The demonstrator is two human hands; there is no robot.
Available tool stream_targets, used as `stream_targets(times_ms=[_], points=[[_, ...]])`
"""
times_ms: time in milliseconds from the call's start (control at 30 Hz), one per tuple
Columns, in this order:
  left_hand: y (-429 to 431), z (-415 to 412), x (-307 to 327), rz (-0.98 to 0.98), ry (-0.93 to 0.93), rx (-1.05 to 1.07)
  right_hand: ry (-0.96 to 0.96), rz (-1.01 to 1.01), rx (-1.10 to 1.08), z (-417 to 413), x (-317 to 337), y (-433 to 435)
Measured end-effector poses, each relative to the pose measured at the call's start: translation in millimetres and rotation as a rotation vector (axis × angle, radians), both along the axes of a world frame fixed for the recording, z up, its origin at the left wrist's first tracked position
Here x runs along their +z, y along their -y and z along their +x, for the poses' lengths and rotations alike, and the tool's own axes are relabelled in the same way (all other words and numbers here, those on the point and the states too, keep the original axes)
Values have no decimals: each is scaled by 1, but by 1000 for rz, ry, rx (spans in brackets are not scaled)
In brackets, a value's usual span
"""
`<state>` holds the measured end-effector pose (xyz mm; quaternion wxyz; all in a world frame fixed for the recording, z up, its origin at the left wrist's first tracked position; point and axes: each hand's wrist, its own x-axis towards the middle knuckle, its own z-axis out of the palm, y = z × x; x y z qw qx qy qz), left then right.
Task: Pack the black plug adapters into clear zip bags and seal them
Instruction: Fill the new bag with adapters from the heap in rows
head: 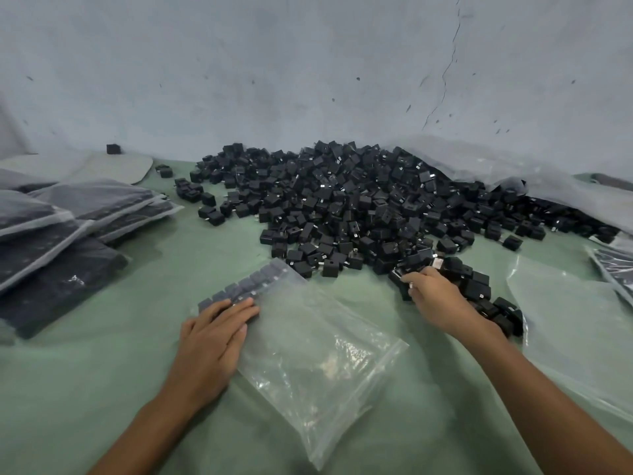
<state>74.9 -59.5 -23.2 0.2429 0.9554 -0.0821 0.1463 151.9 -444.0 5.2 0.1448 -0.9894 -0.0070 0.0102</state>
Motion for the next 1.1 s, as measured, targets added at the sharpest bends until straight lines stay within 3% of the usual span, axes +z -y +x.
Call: stream_targets(times_ms=[300,400,500,600,667,900,1000,1100], points=[[-1,0,-2,13,28,-16,-96,215,20,-37,17,16],[-2,1,-3,21,23,-17,-7,572,-85,-71,27,19],[-2,2,-5,15,29,-18,-183,974,-24,-121,36,15],[-3,2,-7,15,34,-21,-495,1008,93,-157,32,-9],[-3,3,-7,12,36,-20,-593,1059,135,-163,23,-37],[-5,4,-8,-11,12,-29,-652,1835,-140,-115,-8,-144],[-5,5,-8,-43,12,-34,-550,1861,-189,-88,-3,-178],[-6,5,-9,-46,15,-41,-462,1705,-242,-57,-2,-205]])
